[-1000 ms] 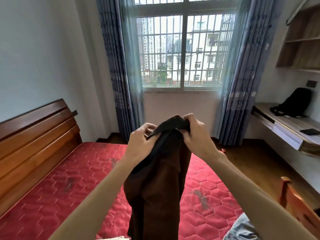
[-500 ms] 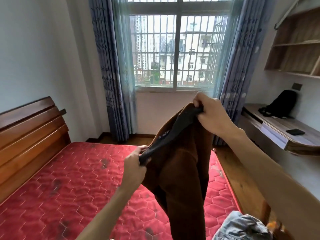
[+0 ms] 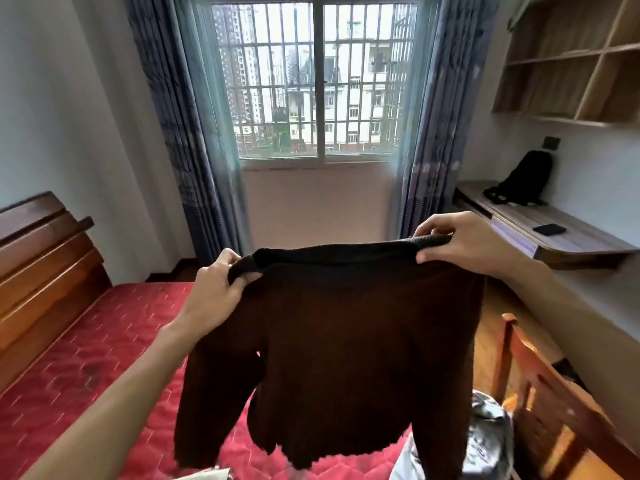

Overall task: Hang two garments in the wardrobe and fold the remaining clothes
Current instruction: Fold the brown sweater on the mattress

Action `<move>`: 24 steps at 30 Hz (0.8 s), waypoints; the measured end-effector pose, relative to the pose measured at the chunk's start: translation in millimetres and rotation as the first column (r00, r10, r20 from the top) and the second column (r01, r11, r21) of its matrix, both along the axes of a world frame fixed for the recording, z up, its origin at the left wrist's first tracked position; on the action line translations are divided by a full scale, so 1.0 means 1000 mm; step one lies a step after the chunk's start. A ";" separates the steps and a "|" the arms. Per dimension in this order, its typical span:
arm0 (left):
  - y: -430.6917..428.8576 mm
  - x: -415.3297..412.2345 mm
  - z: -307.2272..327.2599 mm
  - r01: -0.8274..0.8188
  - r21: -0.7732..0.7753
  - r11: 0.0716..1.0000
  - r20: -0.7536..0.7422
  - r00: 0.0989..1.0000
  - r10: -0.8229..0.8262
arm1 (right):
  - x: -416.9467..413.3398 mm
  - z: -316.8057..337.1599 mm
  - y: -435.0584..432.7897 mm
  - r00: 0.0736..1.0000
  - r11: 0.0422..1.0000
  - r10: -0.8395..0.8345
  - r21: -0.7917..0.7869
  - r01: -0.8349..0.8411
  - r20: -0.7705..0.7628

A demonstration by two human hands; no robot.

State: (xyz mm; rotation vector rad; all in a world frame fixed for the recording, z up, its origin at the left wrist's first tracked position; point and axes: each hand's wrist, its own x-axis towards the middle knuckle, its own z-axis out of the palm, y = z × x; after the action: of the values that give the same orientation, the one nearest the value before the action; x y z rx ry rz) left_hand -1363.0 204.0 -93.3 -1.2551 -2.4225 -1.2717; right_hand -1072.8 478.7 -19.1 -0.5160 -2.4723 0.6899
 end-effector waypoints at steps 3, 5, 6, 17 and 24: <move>-0.020 -0.003 -0.005 -0.037 -0.058 0.998 0.070 0.997 0.041 | 0.007 -0.015 -0.009 0.981 0.983 0.103 -0.167 -0.075 0.167; -0.040 -0.003 -0.009 0.034 -0.076 0.997 0.121 0.992 -0.025 | 0.013 -0.027 -0.017 0.951 0.959 0.187 -0.256 -0.122 0.247; -0.051 -0.002 -0.011 0.092 -0.081 0.993 0.129 0.988 -0.081 | 0.015 -0.034 -0.020 0.934 0.947 0.218 -0.293 -0.132 0.282; -0.149 0.039 -0.070 0.534 -0.532 0.657 0.787 0.598 0.151 | 0.034 -0.132 -0.073 0.515 0.765 0.450 -0.612 0.199 0.730; -0.146 0.022 -0.128 0.591 -0.455 0.666 0.882 0.405 0.243 | 0.006 -0.183 -0.075 0.422 0.737 0.494 -0.624 0.259 0.760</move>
State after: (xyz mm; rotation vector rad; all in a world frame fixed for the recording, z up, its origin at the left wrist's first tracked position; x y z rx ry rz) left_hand -1340.8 58.0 -221.3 -1.1140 -4.0784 -1.2445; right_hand -1066.4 403.2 -202.3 -1.2764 -3.2043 1.8394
